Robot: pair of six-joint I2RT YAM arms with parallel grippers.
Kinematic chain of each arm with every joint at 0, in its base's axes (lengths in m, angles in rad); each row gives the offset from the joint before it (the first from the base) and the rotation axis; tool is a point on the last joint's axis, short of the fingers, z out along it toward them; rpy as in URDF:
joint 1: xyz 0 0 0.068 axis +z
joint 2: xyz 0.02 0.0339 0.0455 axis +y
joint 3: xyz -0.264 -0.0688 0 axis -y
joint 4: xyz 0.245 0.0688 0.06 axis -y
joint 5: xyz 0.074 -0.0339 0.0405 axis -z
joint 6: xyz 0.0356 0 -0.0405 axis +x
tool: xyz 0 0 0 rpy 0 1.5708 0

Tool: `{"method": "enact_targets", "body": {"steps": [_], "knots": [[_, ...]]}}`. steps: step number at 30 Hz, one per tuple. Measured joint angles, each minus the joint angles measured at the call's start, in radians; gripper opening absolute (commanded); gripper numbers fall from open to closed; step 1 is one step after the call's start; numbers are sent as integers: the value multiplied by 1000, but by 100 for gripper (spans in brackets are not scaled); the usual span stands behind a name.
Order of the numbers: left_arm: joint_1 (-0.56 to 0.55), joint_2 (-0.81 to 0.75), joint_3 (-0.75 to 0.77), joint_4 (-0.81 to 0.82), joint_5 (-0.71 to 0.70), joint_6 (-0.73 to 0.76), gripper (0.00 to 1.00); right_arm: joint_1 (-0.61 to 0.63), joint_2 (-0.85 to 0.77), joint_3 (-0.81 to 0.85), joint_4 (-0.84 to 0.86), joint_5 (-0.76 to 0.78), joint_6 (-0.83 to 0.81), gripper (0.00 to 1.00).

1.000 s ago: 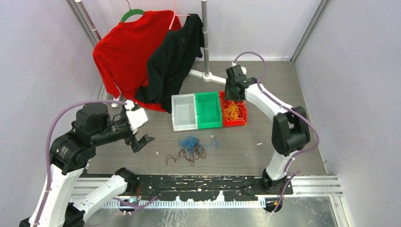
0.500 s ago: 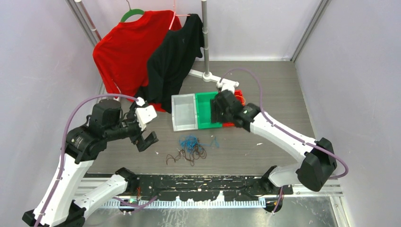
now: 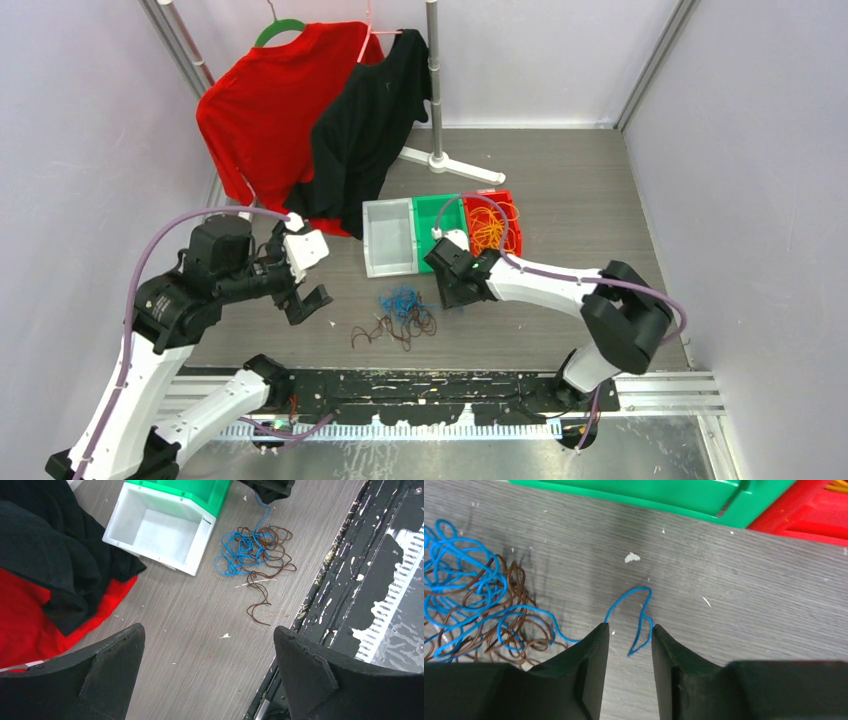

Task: Untangle the cables

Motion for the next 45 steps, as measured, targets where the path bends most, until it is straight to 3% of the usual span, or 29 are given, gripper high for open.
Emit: {"method": "enact_targets", "body": {"steps": [5, 9, 22, 30, 37, 45], "knots": [[0, -28, 0, -3, 4, 21, 99, 0, 79, 13, 31, -2, -13, 13], [0, -45, -6, -3, 12, 31, 100, 0, 66, 24, 34, -10, -28, 2], [0, -234, -253, 154, 110, -51, 99, 54, -322, 205, 74, -267, -26, 1], [0, -267, -413, 353, 185, -170, 100, 97, -318, 332, 106, -408, 39, 1], [0, -202, -449, 540, 251, -258, 99, 106, -305, 409, 307, -521, 116, 1], [0, -103, -476, 708, 321, -387, 83, 123, -269, 412, 456, -589, 154, 1]]}}
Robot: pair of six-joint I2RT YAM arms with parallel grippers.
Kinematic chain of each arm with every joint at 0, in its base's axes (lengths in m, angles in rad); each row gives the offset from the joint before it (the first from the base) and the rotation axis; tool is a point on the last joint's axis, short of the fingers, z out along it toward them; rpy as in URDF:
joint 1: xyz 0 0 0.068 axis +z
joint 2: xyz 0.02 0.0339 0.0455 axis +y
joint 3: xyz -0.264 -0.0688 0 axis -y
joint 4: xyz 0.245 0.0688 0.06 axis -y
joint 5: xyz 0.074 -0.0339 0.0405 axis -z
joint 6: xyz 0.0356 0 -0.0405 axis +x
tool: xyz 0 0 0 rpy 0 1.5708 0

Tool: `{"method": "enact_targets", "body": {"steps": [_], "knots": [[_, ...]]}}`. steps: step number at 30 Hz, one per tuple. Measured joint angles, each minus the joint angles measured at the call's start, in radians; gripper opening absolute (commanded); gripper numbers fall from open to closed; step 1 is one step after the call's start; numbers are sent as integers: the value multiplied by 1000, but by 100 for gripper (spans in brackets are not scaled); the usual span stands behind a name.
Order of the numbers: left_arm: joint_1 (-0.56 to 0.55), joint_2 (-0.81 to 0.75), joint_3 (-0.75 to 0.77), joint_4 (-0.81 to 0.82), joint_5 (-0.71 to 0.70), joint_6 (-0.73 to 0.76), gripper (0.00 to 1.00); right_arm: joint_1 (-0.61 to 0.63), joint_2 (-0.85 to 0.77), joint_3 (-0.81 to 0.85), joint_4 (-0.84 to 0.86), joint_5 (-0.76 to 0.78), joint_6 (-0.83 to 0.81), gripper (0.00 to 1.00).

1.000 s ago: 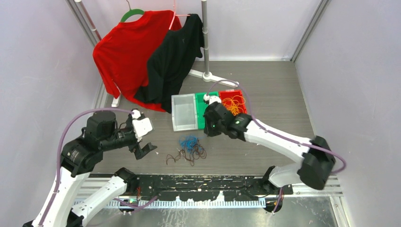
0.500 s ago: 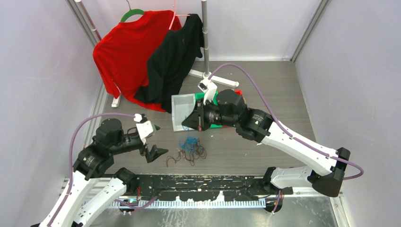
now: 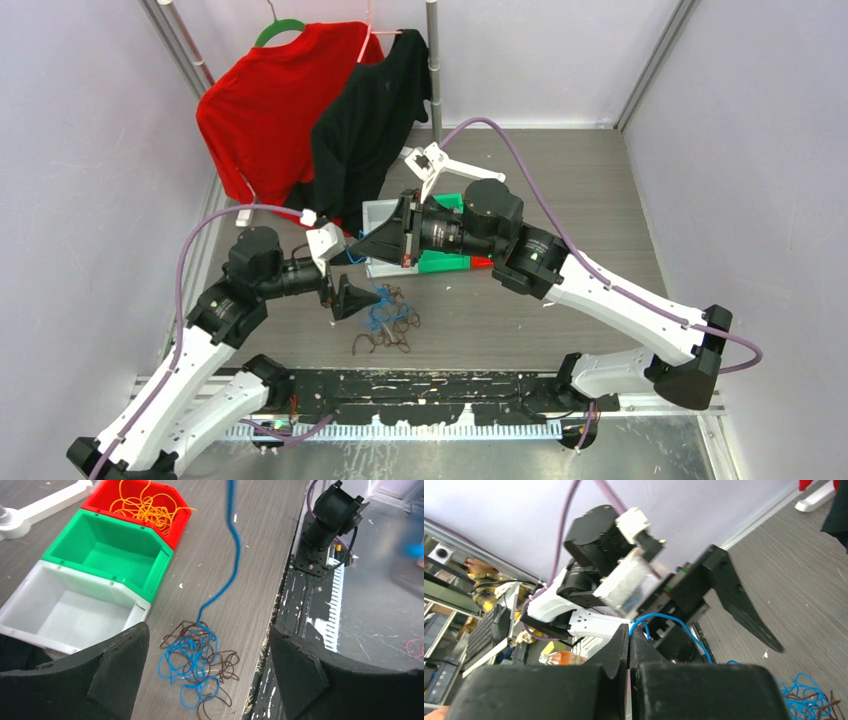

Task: Untangle the cables

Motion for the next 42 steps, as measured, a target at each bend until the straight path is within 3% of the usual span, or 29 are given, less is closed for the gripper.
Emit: {"method": "enact_targets", "body": {"steps": [5, 9, 12, 13, 16, 18, 19, 22, 28, 32, 42], "knots": [[0, 56, -6, 80, 51, -101, 59, 7, 9, 10, 47, -18, 3, 1], [0, 66, -6, 112, 66, -153, 32, 11, 20, 19, 73, -35, 2, 1], [0, 58, -6, 125, 64, -168, 3, 11, 20, 19, 82, -43, 2, 4], [0, 53, -6, 126, 65, -172, 0, 11, 20, 19, 84, -44, 1, 6], [0, 37, -5, 124, 69, -168, 0, 11, 14, 8, 90, -45, -12, 18], [0, 36, 11, 101, 80, -158, 0, 11, -4, -24, 96, -45, -27, 45], [0, 37, 24, 88, 85, -146, 0, 11, -26, -57, 95, -44, -45, 51], [0, 39, 78, 43, 95, -116, 0, 11, -92, -142, 80, -33, -94, 61], [0, 55, 222, -66, 114, -10, 0, 11, -270, -331, 43, 18, -277, 74], [0, 79, 317, -119, 120, 41, 0, 11, -320, -428, 60, 42, -375, 77], [0, 119, 435, -179, 140, 63, 0, 43, -114, -445, 264, 65, -483, 81]]}}
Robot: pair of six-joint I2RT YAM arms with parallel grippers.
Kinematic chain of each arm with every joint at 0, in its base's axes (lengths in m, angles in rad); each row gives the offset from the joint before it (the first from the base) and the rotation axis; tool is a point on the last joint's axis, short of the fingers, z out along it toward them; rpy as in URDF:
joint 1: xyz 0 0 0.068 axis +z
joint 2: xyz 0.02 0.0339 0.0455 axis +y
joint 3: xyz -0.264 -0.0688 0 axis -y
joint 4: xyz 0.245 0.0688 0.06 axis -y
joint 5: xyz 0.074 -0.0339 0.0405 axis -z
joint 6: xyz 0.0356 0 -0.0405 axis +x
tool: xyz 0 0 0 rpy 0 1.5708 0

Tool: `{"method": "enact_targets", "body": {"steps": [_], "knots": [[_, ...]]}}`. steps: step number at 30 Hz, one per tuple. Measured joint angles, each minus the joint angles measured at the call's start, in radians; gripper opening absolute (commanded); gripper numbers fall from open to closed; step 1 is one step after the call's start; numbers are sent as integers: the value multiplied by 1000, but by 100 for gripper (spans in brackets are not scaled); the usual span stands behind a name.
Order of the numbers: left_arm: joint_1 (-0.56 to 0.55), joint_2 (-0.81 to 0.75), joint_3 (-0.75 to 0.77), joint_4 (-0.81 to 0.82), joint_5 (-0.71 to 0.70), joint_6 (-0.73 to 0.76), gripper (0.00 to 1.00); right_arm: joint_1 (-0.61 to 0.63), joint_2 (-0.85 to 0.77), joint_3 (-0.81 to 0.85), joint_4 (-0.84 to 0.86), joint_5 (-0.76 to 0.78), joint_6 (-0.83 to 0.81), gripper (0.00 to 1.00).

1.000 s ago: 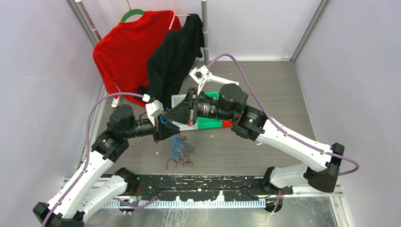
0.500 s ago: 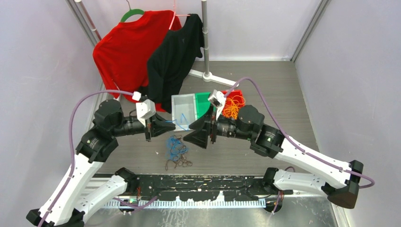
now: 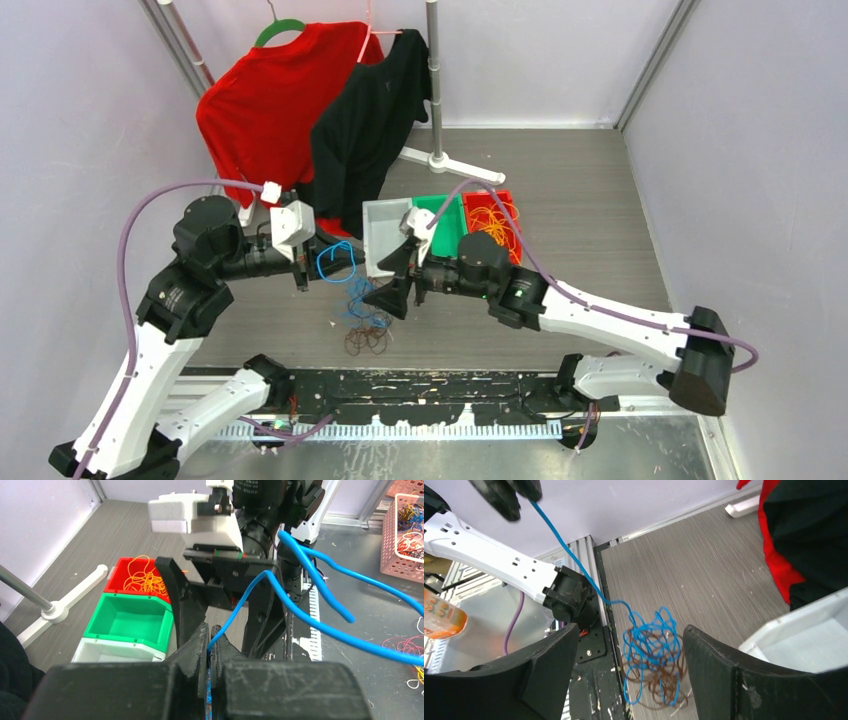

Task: Untangle the cables

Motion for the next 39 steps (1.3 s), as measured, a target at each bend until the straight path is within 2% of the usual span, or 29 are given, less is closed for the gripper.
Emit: {"method": "enact_targets", "body": {"steps": [3, 9, 15, 24, 32, 39], "knots": [[0, 2, 14, -10, 3, -1, 0, 28, 66, 33, 48, 18, -26, 80], [0, 21, 64, -33, 6, -8, 0, 53, 179, 67, 188, 66, -44, 67], [0, 49, 154, -49, 15, -26, 0, 53, 285, 72, 248, 97, -33, 62], [0, 86, 297, -65, 24, -32, 0, 53, 338, -58, 358, 164, 13, 56], [0, 128, 466, -63, 9, 1, 0, 53, 398, -194, 453, 238, 79, 58], [0, 171, 623, -12, -64, 81, 0, 53, 473, -262, 531, 290, 141, 61]]}}
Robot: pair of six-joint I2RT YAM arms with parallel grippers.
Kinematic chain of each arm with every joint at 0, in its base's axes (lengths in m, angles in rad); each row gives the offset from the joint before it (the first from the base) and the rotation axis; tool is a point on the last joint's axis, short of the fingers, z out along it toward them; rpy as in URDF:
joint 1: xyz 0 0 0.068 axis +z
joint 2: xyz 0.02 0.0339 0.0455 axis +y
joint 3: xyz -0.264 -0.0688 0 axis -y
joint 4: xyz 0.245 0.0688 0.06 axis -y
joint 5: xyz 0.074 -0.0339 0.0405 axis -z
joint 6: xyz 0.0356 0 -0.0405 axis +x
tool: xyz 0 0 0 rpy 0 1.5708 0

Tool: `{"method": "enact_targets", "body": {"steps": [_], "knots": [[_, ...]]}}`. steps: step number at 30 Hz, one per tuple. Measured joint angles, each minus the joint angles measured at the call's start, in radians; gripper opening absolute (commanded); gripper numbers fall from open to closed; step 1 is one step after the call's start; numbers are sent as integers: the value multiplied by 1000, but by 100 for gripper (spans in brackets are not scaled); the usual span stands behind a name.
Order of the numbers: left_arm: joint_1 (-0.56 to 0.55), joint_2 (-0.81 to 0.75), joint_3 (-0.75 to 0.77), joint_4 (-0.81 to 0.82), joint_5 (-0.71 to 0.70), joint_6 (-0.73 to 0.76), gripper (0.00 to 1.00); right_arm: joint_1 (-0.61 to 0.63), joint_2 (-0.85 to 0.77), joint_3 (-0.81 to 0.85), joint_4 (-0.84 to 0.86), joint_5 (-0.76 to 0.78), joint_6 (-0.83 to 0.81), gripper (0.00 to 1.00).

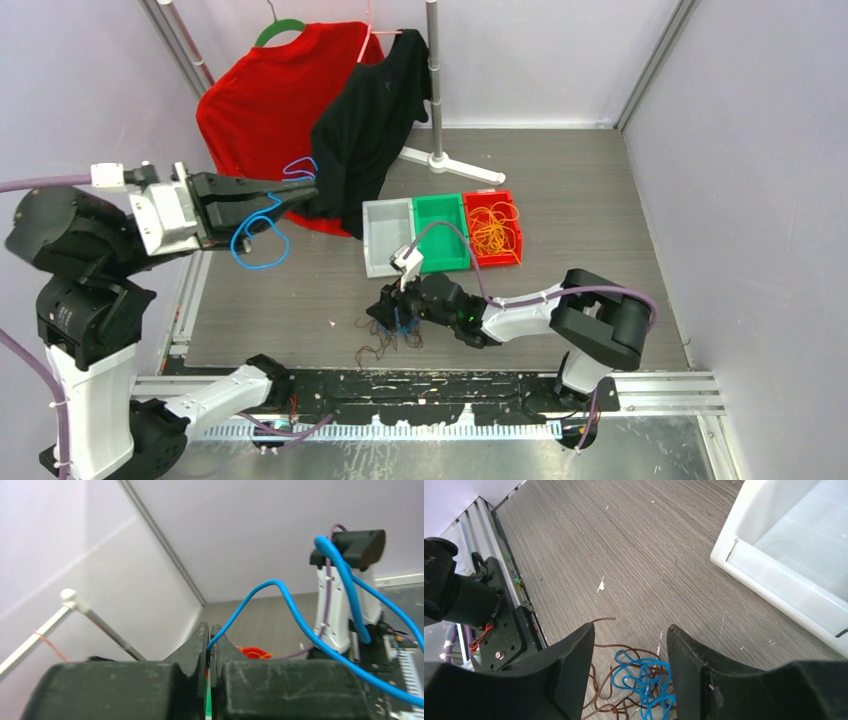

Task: Untangle the cables

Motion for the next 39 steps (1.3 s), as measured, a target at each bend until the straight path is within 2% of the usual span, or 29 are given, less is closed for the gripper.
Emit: {"method": "enact_targets", "body": {"steps": [5, 8, 14, 20, 26, 39], "knots": [[0, 12, 65, 33, -28, 36, 0, 0, 15, -12, 31, 15, 35, 70], [0, 5, 47, 39, -28, 48, 0, 0, -38, -12, 5, 30, 47, 73], [0, -54, -159, 35, -22, 2, 0, 0, -284, 19, -102, 49, 13, 79], [0, -116, -387, 26, 3, -111, 0, 0, -467, 140, -197, -11, -91, 84], [0, -138, -477, 15, 35, -212, 0, 0, -491, 241, -229, -131, -164, 82], [0, -204, -544, 16, 59, -317, 0, 3, -335, 325, -212, -278, -175, 67]]}}
